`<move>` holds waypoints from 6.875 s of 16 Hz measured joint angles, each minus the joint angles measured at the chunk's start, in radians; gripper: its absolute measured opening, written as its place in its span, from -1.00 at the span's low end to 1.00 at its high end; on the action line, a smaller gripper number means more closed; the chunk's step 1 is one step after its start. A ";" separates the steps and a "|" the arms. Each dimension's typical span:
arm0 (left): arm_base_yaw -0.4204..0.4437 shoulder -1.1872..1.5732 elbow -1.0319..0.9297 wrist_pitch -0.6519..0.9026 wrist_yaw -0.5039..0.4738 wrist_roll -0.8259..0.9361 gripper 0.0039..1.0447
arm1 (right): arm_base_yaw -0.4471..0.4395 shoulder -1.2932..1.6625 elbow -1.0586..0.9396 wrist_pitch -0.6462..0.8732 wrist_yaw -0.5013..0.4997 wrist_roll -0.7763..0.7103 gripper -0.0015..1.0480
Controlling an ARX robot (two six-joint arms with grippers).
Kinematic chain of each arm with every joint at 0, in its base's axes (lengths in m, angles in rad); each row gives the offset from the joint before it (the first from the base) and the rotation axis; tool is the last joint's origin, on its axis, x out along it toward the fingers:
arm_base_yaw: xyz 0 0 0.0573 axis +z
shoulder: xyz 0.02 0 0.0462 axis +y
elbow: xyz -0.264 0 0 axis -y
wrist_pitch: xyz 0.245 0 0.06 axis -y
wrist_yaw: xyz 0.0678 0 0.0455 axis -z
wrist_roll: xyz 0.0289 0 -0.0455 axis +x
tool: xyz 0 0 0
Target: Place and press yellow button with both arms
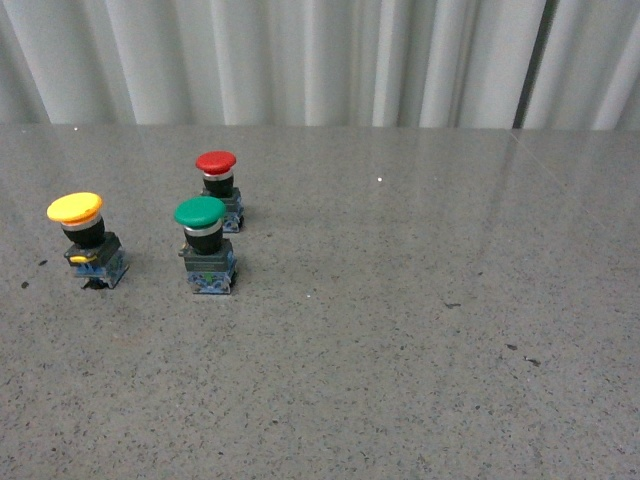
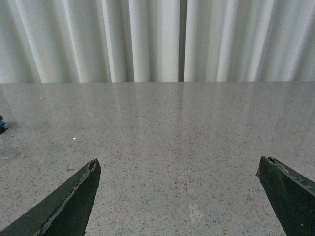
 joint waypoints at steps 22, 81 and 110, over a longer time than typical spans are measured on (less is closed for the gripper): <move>0.000 0.000 0.000 0.000 0.000 0.000 0.88 | 0.000 0.000 0.000 0.000 0.000 0.000 0.87; -0.644 1.974 1.339 -0.034 -0.232 -0.311 -0.04 | 0.000 0.000 0.000 0.000 0.000 0.000 0.87; -0.146 0.527 0.129 0.389 -0.151 0.002 -0.97 | 0.000 0.000 0.000 0.000 0.000 0.000 0.87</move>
